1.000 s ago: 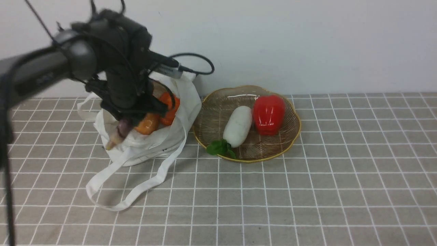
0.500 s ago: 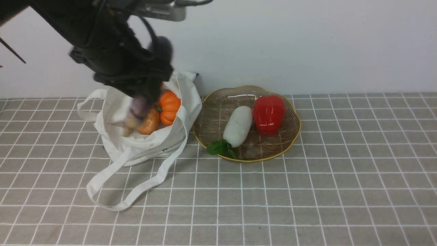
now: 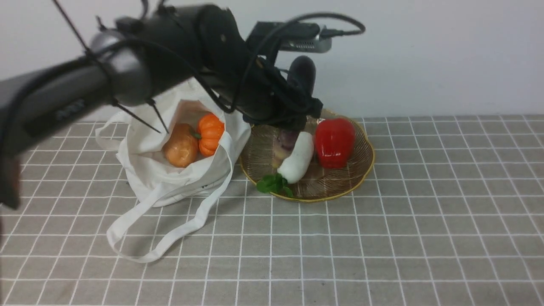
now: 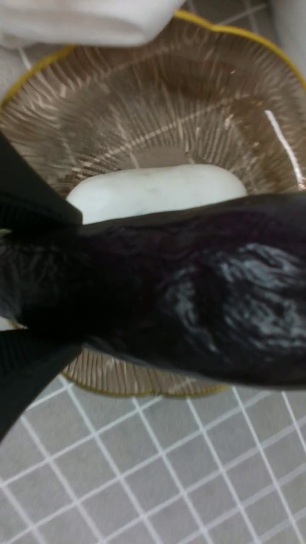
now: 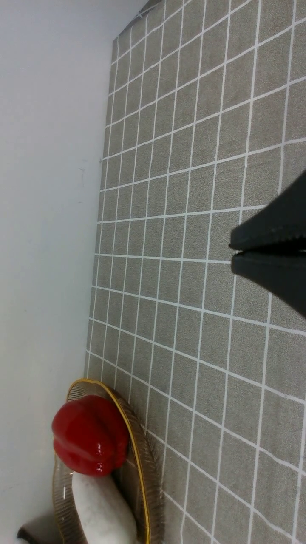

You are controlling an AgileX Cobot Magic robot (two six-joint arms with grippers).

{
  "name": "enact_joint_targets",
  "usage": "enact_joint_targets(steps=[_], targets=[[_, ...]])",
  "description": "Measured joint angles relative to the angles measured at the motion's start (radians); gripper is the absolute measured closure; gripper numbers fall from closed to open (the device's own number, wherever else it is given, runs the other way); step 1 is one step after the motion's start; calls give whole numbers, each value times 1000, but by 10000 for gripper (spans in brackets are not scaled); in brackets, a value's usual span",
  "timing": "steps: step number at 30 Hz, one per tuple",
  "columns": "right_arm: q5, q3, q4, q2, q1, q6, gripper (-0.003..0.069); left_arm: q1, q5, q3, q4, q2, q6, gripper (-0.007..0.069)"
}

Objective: Take vegetables from bag on grey coffee tablecloth place on plate.
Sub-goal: 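Take the eggplant out of the bag and place it in the plate with the left gripper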

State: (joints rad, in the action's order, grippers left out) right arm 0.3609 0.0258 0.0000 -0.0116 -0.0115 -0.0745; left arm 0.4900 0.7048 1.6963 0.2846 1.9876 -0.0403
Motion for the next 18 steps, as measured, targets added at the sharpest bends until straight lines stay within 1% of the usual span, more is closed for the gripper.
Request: enact_joint_targets(steps=[9,13,14,15,16,18], targets=[[0,0,0,0,0,0,673,0,-62,14,60,101,4,345],[0,0,0,0,0,0,673,0,-92,15,113,113,-7,244],[0,0,0,0,0,0,673,0,-98,16,125,113,-11,200],[0,0,0,0,0,0,673,0,-99,16,125,113,-10,200],[0,0,0,0,0,0,673,0,-105,17,139,113,-15,148],[0,0,0,0,0,0,673,0,-105,17,155,113,-22,71]])
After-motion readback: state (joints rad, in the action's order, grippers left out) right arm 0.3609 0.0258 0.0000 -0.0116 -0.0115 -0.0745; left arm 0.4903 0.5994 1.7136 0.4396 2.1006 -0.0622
